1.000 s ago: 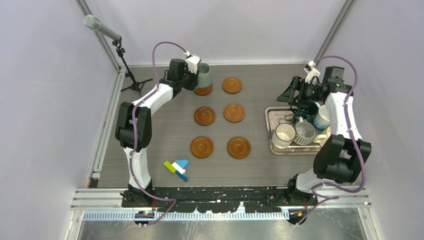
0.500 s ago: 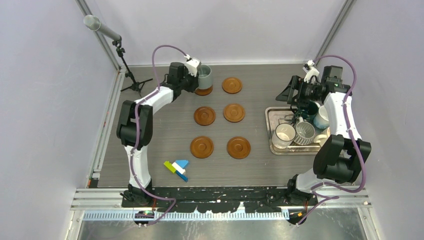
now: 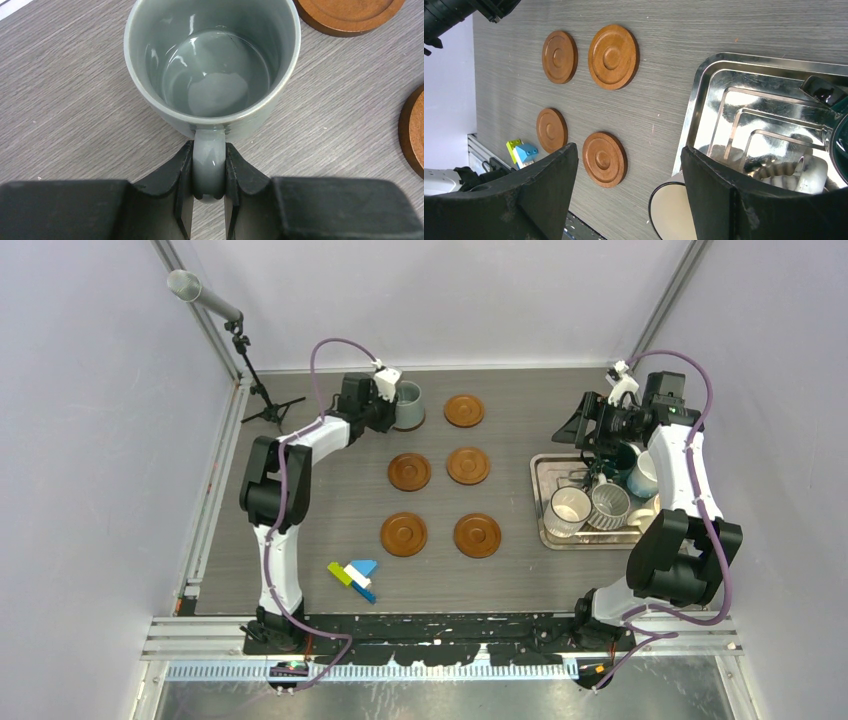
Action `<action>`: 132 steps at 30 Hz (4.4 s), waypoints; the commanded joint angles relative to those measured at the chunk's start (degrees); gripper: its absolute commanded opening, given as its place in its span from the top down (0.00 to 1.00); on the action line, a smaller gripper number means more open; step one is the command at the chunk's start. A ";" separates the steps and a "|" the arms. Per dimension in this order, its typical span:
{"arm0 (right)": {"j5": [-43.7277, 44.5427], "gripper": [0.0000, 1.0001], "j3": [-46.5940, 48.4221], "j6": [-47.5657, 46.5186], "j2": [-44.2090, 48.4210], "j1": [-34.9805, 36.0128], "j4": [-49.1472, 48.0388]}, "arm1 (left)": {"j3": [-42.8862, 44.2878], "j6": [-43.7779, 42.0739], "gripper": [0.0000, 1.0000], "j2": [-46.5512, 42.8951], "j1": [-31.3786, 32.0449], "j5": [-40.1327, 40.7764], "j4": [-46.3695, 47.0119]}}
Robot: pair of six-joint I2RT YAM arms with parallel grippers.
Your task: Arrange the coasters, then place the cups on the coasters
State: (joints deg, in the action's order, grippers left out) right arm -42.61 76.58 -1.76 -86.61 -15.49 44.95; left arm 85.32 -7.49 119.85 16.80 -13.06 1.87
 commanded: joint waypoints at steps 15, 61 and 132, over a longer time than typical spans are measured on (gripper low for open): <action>-0.18 0.20 0.44 -0.96 0.21 0.27 -0.01 | 1.61 -3.58 0.90 0.50 -0.36 0.39 8.47; 27.95 0.22 1.39 -10.55 3.53 4.53 17.04 | -4.71 -5.59 0.00 -26.39 0.94 -11.30 -23.26; 26.71 0.24 3.20 5.06 -13.47 14.38 10.33 | -17.38 0.39 0.00 -33.40 6.23 -16.31 -16.76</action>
State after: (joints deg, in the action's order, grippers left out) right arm -13.37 77.06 3.92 -99.88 -2.70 55.46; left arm 68.05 -5.21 86.48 20.88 -28.27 -16.08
